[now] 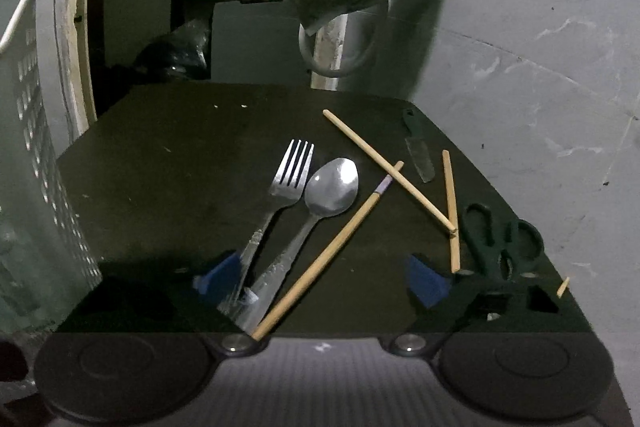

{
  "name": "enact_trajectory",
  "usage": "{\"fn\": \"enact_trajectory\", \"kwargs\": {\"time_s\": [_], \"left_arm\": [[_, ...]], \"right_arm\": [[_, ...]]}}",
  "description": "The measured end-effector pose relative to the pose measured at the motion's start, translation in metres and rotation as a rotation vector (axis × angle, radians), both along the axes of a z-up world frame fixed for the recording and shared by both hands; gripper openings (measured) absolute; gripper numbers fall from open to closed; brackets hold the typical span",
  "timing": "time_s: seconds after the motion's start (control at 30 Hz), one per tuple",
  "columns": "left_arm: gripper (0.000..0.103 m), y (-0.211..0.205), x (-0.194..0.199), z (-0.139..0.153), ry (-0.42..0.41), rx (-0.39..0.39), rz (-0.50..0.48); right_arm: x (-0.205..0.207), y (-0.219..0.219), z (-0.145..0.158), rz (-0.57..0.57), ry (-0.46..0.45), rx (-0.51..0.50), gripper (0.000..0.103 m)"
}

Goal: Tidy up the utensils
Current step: 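Move the open right tool back over the silver spoon on the table, then close the right tool on the silver spoon's handle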

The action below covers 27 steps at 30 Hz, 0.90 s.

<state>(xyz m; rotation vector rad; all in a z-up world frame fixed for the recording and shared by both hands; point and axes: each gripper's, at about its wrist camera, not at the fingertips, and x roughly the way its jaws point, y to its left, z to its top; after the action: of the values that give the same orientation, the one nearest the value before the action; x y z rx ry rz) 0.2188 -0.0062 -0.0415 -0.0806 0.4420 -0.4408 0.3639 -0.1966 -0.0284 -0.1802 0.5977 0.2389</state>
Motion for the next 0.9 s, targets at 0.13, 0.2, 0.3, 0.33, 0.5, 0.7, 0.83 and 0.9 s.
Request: {"fn": "enact_trajectory", "kwargs": {"time_s": [0.13,0.2,0.3,0.33,0.5,0.7,0.83,0.9], "left_arm": [[0.081,0.000,0.001,0.000,0.001,0.001,-0.001],[0.081,0.000,0.001,0.000,0.001,0.001,0.000],[0.081,0.000,0.001,0.000,0.001,0.000,0.000],[0.081,0.000,0.001,0.000,0.001,0.000,0.000],[0.081,0.000,0.001,0.000,0.001,0.000,-0.001],[0.081,0.000,0.001,0.000,0.001,0.000,-0.001],[0.081,0.000,0.001,0.000,0.001,0.001,-0.001],[0.081,0.000,0.001,0.000,0.001,0.002,0.000]], "right_arm": [[0.001,-0.003,-0.001,0.008,0.028,0.021,0.052],[-0.001,-0.006,0.000,0.012,0.035,0.033,0.035],[-0.005,-0.010,0.001,0.009,0.044,0.040,0.017],[-0.008,-0.012,0.001,0.010,0.046,0.040,0.015],[-0.028,-0.027,0.001,0.011,0.051,0.043,0.012],[-0.063,-0.042,0.005,0.003,0.080,0.042,0.013],[-0.080,-0.047,0.010,-0.005,0.084,0.064,0.026],[-0.083,-0.046,0.016,-0.002,0.051,0.072,0.035]]}}
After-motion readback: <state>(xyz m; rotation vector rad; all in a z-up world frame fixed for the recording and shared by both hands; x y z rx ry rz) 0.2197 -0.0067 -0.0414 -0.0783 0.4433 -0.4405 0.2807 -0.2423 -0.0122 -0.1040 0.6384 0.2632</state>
